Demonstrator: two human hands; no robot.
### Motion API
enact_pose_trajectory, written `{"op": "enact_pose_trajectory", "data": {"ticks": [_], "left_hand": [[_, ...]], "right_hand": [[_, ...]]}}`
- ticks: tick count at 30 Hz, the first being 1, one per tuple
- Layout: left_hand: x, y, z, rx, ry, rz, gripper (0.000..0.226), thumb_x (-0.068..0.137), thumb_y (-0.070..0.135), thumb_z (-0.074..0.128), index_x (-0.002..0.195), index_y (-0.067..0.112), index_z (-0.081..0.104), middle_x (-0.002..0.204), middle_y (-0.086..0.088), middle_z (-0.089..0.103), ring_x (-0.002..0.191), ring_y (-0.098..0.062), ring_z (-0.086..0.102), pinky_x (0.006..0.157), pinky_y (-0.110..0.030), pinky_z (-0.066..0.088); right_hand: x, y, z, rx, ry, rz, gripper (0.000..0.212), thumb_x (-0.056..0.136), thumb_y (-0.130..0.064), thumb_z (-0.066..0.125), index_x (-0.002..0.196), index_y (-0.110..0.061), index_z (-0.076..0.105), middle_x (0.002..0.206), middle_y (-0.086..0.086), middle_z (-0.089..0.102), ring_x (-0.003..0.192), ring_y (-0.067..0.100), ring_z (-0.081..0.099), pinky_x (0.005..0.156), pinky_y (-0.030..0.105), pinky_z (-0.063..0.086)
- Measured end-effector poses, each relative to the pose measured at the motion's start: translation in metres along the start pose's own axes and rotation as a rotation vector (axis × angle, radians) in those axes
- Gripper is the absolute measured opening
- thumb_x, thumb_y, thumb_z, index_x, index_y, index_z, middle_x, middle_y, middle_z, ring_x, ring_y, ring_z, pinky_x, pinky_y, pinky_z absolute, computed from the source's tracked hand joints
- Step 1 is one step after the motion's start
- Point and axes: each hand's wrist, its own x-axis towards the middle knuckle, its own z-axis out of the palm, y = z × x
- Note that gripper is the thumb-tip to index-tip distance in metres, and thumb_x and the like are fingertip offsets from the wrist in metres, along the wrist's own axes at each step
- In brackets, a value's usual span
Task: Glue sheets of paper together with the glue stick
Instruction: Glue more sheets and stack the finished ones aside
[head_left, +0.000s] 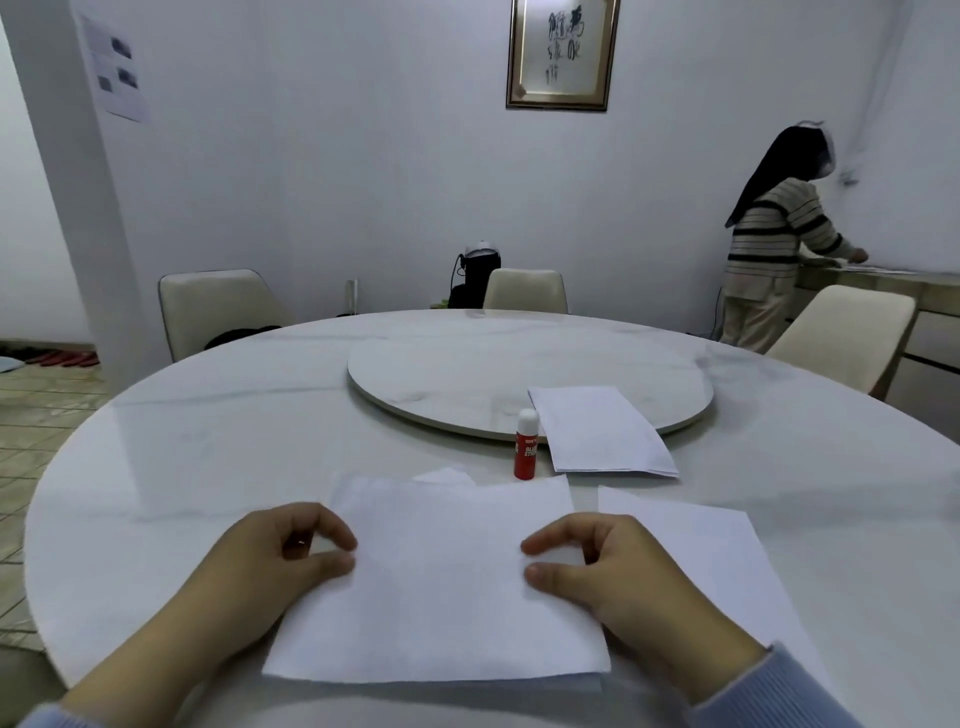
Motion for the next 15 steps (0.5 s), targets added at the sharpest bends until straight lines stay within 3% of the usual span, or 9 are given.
{"op": "enact_pose_trajectory", "data": {"ticks": [5, 10, 15], "left_hand": [[0.0, -0.011, 0.005, 0.095, 0.023, 0.065, 0.018, 0.075, 0.025, 0.073, 0.074, 0.041, 0.068, 0.056, 0.002, 0.049, 0.051, -0.005, 0.045, 0.056, -0.02, 0.036], [0.001, -0.014, 0.008, 0.1, 0.056, 0.092, 0.023, 0.078, 0.02, 0.071, 0.07, 0.041, 0.066, 0.061, 0.01, 0.06, 0.056, -0.002, 0.053, 0.056, -0.007, 0.038], [0.001, -0.013, 0.008, 0.101, 0.055, 0.086, 0.025, 0.078, 0.021, 0.072, 0.065, 0.041, 0.065, 0.059, 0.012, 0.06, 0.056, -0.001, 0.054, 0.054, -0.012, 0.04]], "right_hand": [[0.003, 0.005, 0.004, -0.087, 0.005, 0.004, 0.015, 0.068, -0.027, 0.083, 0.076, -0.037, 0.076, 0.091, -0.011, 0.071, 0.087, 0.011, 0.066, 0.08, 0.028, 0.055], [0.005, 0.008, 0.007, -0.162, 0.035, -0.047, 0.009, 0.07, -0.028, 0.081, 0.073, -0.034, 0.074, 0.084, -0.014, 0.067, 0.079, 0.005, 0.063, 0.066, 0.016, 0.045], [0.008, 0.009, 0.01, -0.225, 0.034, -0.066, 0.009, 0.07, -0.028, 0.079, 0.075, -0.033, 0.073, 0.079, -0.018, 0.063, 0.074, -0.001, 0.058, 0.063, 0.013, 0.04]]}}
